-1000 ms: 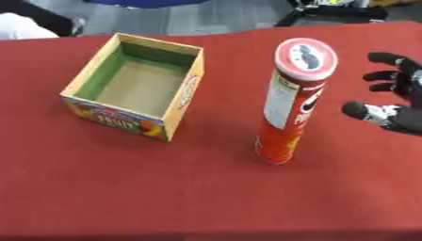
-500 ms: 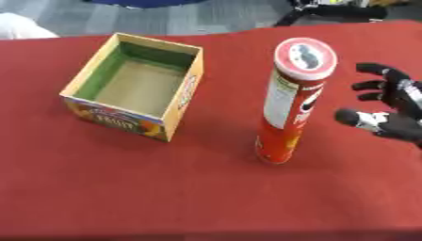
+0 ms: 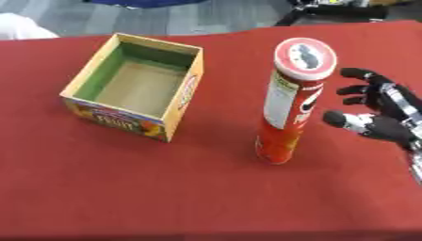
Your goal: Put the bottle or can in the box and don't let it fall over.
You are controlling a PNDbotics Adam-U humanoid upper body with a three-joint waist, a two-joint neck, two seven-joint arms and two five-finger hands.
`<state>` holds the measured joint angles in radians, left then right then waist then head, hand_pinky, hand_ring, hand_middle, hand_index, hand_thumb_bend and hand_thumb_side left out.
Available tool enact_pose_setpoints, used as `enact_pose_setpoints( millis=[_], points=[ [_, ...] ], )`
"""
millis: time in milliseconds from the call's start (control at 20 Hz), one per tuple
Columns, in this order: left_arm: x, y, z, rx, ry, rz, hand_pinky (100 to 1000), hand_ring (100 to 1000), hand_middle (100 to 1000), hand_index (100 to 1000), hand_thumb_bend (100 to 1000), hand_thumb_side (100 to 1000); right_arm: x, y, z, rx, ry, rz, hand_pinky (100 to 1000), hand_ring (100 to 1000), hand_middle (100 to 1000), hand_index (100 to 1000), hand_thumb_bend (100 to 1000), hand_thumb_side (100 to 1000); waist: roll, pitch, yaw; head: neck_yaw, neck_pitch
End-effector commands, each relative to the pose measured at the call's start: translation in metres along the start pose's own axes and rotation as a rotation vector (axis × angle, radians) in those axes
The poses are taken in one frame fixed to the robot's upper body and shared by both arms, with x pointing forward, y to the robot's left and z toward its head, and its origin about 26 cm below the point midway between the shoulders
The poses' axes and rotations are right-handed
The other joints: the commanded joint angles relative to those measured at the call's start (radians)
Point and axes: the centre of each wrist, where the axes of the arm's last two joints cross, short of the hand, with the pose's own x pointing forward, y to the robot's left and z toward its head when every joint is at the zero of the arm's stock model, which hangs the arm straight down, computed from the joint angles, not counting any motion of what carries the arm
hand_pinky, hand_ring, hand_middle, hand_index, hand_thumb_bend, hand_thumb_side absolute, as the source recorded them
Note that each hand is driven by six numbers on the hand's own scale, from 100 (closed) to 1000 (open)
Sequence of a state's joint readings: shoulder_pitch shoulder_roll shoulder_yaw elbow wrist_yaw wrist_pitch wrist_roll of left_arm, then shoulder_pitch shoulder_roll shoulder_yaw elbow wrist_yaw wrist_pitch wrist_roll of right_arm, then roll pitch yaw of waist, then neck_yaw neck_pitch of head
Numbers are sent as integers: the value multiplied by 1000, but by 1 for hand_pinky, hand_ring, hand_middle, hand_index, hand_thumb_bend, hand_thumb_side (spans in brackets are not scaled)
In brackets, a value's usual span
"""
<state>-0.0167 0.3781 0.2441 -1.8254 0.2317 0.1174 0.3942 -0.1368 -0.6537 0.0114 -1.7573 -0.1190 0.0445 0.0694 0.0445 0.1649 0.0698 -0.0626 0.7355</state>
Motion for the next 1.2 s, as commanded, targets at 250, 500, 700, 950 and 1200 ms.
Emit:
enact_pose_setpoints(
  millis=[250,500,700,950,1200],
  points=[
    [9,3,-4,-6,-33,-9,713,838,762,789,436,772,4,-1,-10,-11,-3,10,763,797,904,900,1000,541,-1,-6,4,-3,-14],
    [8,2,-4,-7,-31,-7,713,838,762,789,435,773,2,2,-15,-21,3,5,762,798,906,900,1000,541,2,-1,7,-3,-12],
    [8,2,-4,-7,-30,-4,713,838,762,789,435,773,2,5,-19,-32,1,7,761,800,910,902,1000,541,6,4,8,-3,-14],
    [8,1,-3,-9,-28,-1,714,837,762,789,434,773,4,9,-23,-27,-24,-2,759,799,910,900,1000,541,8,10,9,-5,-16],
    [8,0,-3,-10,-27,1,714,837,762,789,434,774,7,14,-27,-7,-46,-15,758,799,910,900,1000,541,9,12,10,-6,-17]
  ],
)
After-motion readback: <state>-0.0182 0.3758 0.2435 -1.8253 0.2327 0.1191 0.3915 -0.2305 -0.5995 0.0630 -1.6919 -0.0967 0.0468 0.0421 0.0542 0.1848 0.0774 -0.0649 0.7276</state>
